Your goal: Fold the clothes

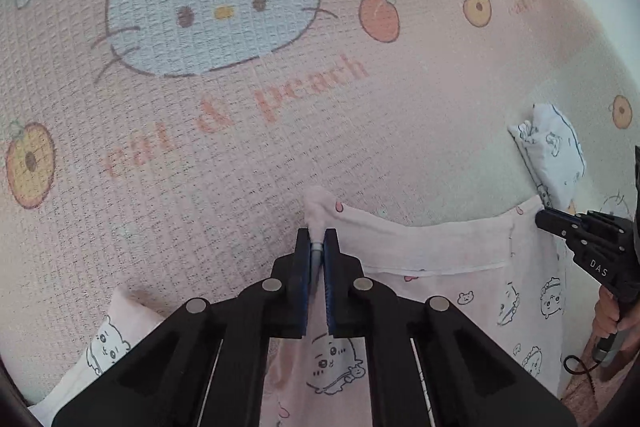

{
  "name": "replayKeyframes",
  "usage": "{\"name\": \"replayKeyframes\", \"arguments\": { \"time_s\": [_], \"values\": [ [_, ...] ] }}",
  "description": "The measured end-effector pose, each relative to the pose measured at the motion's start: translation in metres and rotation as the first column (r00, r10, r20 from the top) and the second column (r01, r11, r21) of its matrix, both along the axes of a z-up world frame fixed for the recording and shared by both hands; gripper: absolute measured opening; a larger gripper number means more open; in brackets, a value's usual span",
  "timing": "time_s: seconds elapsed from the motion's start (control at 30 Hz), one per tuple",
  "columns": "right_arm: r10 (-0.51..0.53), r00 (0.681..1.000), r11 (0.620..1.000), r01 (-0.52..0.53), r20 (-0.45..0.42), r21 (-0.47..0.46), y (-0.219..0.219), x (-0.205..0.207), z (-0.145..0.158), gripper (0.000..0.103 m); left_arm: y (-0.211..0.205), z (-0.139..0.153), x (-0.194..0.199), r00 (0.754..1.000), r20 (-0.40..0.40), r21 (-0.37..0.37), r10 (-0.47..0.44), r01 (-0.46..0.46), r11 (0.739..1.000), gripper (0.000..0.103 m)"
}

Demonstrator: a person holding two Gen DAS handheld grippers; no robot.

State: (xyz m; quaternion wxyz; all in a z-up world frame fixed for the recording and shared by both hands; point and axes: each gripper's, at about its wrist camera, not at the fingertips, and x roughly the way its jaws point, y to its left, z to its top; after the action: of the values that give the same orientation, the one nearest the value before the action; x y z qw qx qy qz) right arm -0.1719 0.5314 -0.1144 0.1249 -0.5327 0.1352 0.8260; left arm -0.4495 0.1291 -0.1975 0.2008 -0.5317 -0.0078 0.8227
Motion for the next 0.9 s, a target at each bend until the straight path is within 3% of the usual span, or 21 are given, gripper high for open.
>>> {"name": "replayKeyframes", "arguments": {
  "time_s": [0.13, 0.23, 0.33, 0.37, 0.47, 0.6, 0.73, 0.8, 0.87, 0.9],
  "values": [
    [-0.062, 0.998, 0.995, 0.061, 0.001, 0.073, 0.014, 0.009, 0.005, 0.003, -0.009, -0.012, -0.012, 0.999, 0.035, 0.043, 0.03, -0.032, 0.999, 0.01],
    [-0.09, 0.995, 0.988, 0.084, 0.038, 0.132, 0.017, 0.007, -0.002, 0.003, -0.028, -0.003, -0.022, 0.989, 0.121, 0.14, 0.08, -0.097, 0.985, 0.011],
    [-0.015, 0.999, 0.994, 0.01, 0.042, 0.112, -0.01, 0.006, -0.002, 0.021, -0.058, 0.027, -0.011, 0.987, 0.067, 0.243, 0.144, -0.157, 0.957, 0.015],
    [0.015, 0.999, 0.995, -0.019, 0.041, 0.102, -0.02, 0.006, -0.001, 0.021, -0.063, 0.039, -0.003, 0.989, 0.026, 0.222, 0.149, -0.151, 0.963, 0.016],
    [0.102, 0.994, 0.992, -0.104, 0.037, 0.072, -0.05, 0.006, 0.0, 0.022, -0.061, 0.053, 0.028, 0.992, -0.044, 0.066, 0.121, -0.118, 0.991, 0.016],
    [0.217, 0.976, 0.975, -0.218, 0.029, 0.032, -0.091, 0.005, 0.002, 0.022, -0.046, 0.027, 0.061, 1.0, -0.021, -0.126, -0.01, 0.007, 0.992, 0.016],
    [0.312, 0.95, 0.95, -0.313, 0.026, 0.02, -0.127, 0.007, 0.004, 0.022, -0.044, 0.001, 0.066, 0.996, 0.009, -0.177, -0.09, 0.09, 0.98, 0.016],
    [0.318, 0.947, 0.944, -0.321, 0.05, 0.076, -0.134, 0.013, 0.003, 0.022, -0.046, -0.002, 0.054, 0.999, -0.024, -0.214, -0.039, 0.033, 0.976, 0.016],
    [0.311, 0.947, 0.939, -0.319, 0.073, 0.13, -0.137, 0.018, 0.002, 0.027, -0.062, 0.006, 0.04, 0.994, -0.049, -0.189, 0.102, -0.11, 0.976, 0.016],
    [0.295, 0.952, 0.941, -0.304, 0.079, 0.147, -0.134, 0.02, 0.001, 0.03, -0.067, 0.011, 0.038, 0.99, -0.053, -0.16, 0.13, -0.137, 0.977, 0.016]
  ]
}}
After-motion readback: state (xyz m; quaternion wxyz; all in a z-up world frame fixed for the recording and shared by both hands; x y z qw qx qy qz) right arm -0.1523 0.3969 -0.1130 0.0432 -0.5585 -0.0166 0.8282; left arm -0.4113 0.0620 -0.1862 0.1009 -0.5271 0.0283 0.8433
